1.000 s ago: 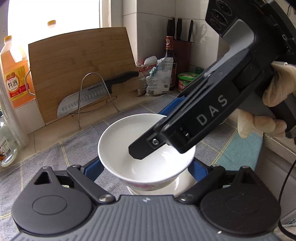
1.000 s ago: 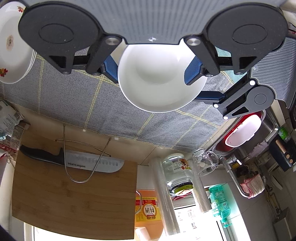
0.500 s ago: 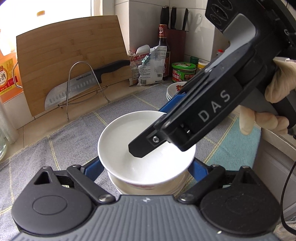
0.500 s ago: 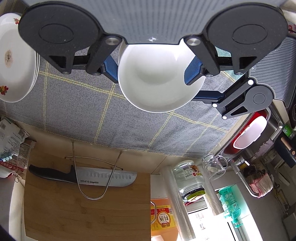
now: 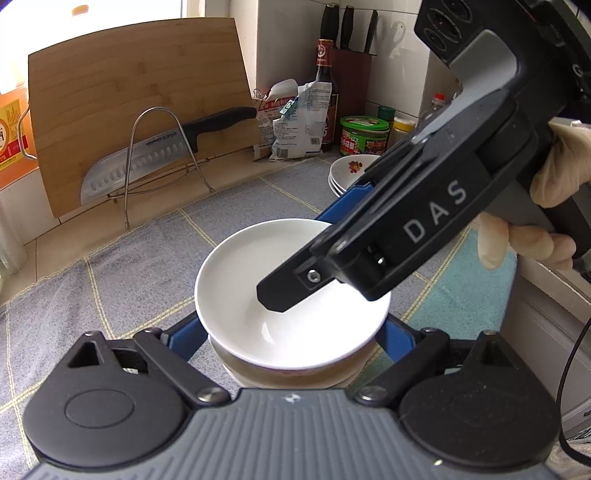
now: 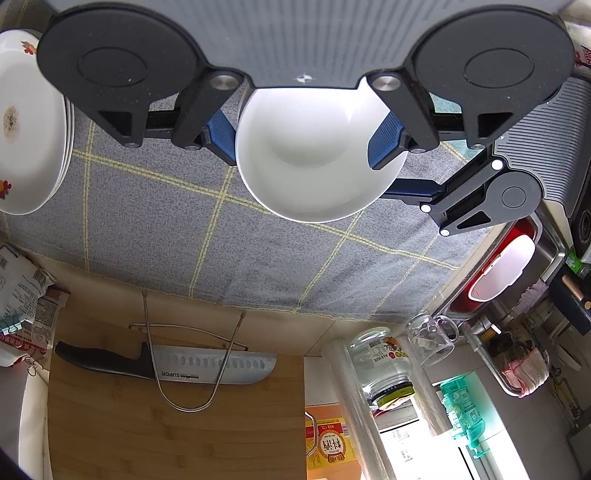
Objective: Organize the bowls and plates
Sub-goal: 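Lower the flowered bowl into the nested bowls and open the right gripper, then withdraw the right gripper from the three-bowl stack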
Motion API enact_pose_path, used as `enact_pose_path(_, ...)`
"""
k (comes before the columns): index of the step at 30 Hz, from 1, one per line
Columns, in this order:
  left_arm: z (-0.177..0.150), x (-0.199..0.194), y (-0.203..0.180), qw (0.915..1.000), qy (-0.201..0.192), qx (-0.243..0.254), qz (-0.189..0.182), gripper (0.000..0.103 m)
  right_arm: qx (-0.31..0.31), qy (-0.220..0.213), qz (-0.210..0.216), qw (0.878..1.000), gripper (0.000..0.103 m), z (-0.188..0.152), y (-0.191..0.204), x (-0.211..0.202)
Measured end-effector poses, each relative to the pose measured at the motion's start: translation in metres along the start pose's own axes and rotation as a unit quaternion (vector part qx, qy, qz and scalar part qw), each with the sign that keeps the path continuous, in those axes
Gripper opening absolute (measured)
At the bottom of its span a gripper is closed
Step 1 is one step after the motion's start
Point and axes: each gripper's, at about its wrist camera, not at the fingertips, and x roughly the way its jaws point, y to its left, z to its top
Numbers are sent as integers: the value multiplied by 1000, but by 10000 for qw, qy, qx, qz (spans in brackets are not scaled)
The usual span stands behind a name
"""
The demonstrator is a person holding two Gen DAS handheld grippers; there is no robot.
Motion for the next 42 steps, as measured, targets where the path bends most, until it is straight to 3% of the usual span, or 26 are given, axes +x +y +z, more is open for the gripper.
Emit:
enact_pose_path(12,-1,1,4,9999,12,-85,-146,98,15,13,-30,10000,81,-2,-3,5)
enact_pose_path(21,-8,-20,3,9997,-74,-76,-219,98,94,-90,-94,9999,91,-14,0,0)
enact_pose_path(39,-34,-25,13,9998,67,193,-75,98,-205,-482,-869,9948,99,-40,27,-2)
enact_pose_path(42,-38,-21,17,9996,125,243,-121,98,-100,-589,-818,9949,100,-43,27,-9)
